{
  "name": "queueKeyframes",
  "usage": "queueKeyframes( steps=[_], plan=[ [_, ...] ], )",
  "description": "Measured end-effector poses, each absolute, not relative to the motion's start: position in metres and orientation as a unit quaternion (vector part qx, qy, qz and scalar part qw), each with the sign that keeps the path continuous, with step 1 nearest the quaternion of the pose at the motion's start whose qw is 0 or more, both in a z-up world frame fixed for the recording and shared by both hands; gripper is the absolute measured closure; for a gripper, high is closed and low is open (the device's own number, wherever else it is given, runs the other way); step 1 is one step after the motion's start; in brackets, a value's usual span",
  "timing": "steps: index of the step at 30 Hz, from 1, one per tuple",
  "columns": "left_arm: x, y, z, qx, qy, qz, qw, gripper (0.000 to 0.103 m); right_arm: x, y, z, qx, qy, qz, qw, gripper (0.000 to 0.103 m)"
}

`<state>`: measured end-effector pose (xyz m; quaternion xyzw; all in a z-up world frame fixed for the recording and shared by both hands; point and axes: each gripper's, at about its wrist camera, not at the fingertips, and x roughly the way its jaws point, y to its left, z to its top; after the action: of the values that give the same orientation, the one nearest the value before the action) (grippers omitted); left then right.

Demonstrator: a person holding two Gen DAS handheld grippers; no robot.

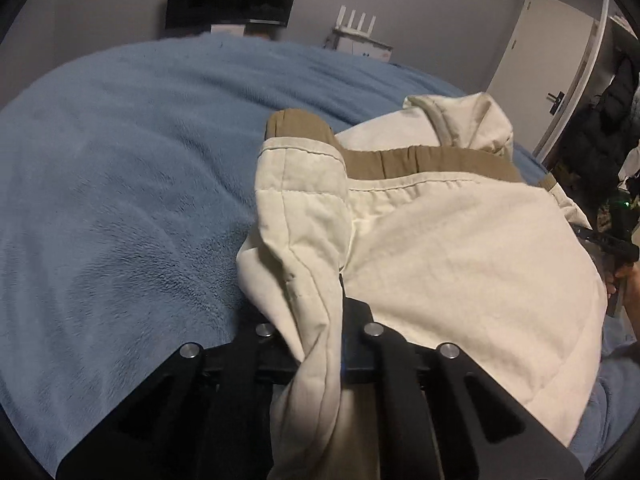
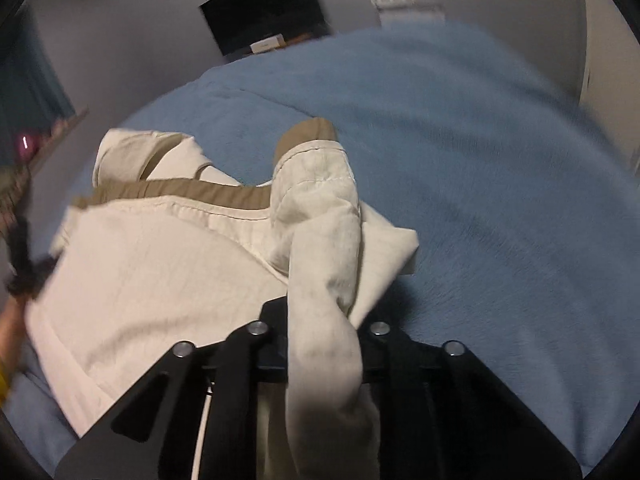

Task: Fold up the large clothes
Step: 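Grasp the jacket side edge with both grippers and lift it, then fold the held side edge over the jacket and open both grippers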

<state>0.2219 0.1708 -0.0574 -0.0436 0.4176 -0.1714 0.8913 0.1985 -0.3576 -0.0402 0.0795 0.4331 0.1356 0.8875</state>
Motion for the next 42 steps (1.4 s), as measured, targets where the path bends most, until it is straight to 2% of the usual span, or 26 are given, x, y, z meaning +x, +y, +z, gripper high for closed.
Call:
queueKeyframes(
  steps=[7, 13, 21, 25, 34, 39, 42],
  plan=[
    [0.193, 0.169, -0.023, -0.045, 0.391, -0.173, 0.903, 0.093, 0.153, -0.351, 0.014, 0.062, 0.373, 0.119, 0.918, 0.096],
    [0.150, 0.168, 0.028, -0.048, 0.339, -0.197, 0.918, 0.094, 0.107, -0.364, 0.056, 0.072, 0.328, 0.122, 0.934, 0.097],
    [0.156, 0.145, 0.057, -0.074, 0.318, -0.239, 0.915, 0.093, 0.067, -0.402, 0.109, 0.104, 0.291, 0.106, 0.945, 0.097],
    [0.194, 0.129, 0.035, -0.088, 0.344, -0.237, 0.904, 0.093, 0.072, -0.422, 0.093, 0.133, 0.306, 0.082, 0.939, 0.097],
    [0.280, 0.105, -0.003, -0.074, 0.390, -0.184, 0.899, 0.093, 0.167, -0.436, 0.054, 0.145, 0.313, 0.043, 0.938, 0.101],
    [0.311, 0.121, -0.043, -0.056, 0.446, -0.175, 0.876, 0.090, 0.228, -0.434, -0.010, 0.159, 0.440, 0.068, 0.881, 0.100],
    [0.309, 0.131, -0.058, -0.065, 0.447, -0.180, 0.874, 0.087, 0.236, -0.428, -0.035, 0.155, 0.461, 0.070, 0.871, 0.100]
  ],
)
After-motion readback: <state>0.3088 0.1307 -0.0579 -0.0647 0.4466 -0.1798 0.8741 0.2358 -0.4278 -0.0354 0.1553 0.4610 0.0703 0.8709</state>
